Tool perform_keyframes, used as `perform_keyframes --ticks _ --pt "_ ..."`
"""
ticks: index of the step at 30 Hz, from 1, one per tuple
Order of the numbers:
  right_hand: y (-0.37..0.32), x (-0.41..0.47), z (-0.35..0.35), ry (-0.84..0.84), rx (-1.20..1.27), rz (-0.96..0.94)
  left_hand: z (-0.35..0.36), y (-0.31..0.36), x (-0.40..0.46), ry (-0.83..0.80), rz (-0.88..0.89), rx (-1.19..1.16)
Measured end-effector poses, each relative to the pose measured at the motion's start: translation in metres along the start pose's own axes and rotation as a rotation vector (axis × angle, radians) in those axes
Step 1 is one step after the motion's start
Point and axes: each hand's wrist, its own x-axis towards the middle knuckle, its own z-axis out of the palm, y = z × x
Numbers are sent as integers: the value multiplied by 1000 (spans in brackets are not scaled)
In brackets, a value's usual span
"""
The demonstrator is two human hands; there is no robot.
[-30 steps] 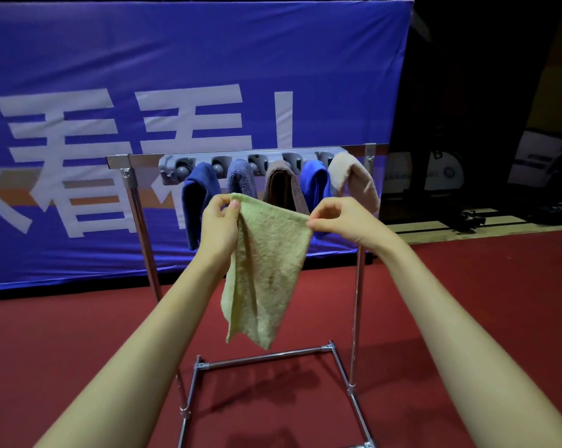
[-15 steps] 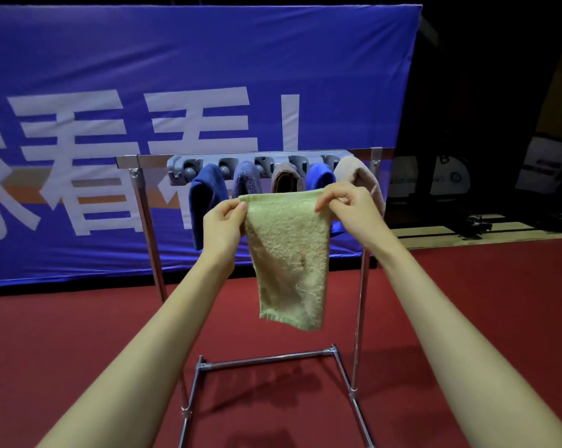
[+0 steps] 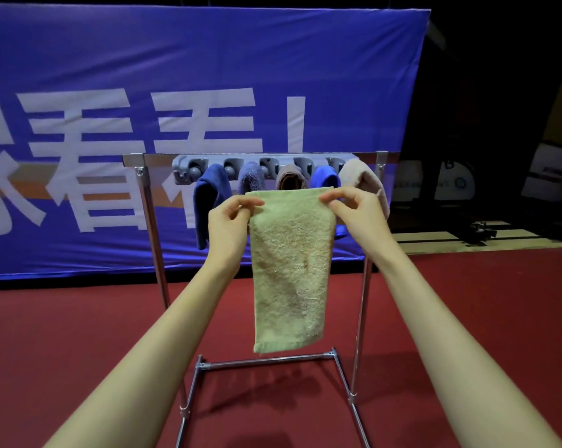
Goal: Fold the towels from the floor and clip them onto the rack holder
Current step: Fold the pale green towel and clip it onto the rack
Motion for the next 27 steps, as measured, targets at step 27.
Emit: perform_keyframes --ticks 27 --pt "-15 -24 54 -116 -34 -16 35 13 -16 -272 13 246"
